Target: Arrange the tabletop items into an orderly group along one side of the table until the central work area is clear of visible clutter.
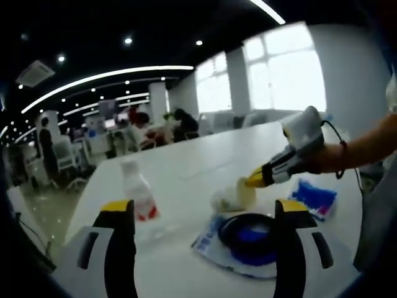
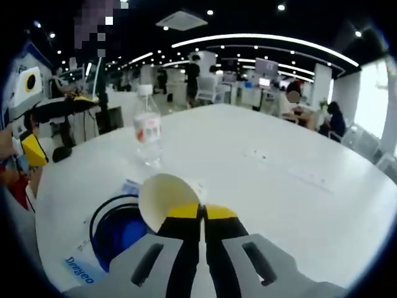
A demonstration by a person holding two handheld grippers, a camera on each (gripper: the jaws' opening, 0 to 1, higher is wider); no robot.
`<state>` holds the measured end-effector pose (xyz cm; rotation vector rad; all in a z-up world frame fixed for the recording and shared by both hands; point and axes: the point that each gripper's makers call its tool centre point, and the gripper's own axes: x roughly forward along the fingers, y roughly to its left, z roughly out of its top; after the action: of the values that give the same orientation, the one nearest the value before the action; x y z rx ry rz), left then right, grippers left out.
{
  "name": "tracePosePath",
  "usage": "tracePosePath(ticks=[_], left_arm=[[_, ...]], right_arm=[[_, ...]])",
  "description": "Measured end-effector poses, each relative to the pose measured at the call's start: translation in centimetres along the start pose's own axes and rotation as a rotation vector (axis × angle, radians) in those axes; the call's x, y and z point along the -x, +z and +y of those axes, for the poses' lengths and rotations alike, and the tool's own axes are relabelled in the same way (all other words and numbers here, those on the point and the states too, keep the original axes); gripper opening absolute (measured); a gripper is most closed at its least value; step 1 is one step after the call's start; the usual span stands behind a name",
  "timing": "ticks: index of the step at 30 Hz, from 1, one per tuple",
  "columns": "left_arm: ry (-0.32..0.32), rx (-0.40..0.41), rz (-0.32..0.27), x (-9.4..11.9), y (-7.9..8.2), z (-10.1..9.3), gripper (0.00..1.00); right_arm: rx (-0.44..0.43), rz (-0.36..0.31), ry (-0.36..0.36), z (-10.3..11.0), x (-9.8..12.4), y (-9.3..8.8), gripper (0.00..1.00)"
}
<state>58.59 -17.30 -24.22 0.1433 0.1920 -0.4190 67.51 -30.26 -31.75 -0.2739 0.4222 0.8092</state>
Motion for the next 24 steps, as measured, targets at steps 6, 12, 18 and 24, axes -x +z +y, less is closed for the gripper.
tracePosePath(ticks=[6, 12, 18, 24], left_arm=[[-0.023, -0.070, 0.001, 0.1, 0.5, -1.3, 0.91], [-0.066, -0.094, -0.003, 0.2, 0.8, -2.8, 0.91], [-0.107, -0.128, -0.012, 0.1, 1.1, -4.1, 0.91], [-0.154, -0.169, -0.002, 0.0, 0.9, -5.6, 0.91]], right_arm=[[-0.052, 0.024, 0.033, 1.0, 1.5, 0.2, 0.01], [-0.083, 0.033, 0.065, 1.8, 3.7, 0.6, 0.01], [-0.114, 0.041, 0.105, 2.7, 5.6, 0.9, 0.01], [-0.136, 0.084, 0.155, 4.2, 7.5, 0.3, 0.01]])
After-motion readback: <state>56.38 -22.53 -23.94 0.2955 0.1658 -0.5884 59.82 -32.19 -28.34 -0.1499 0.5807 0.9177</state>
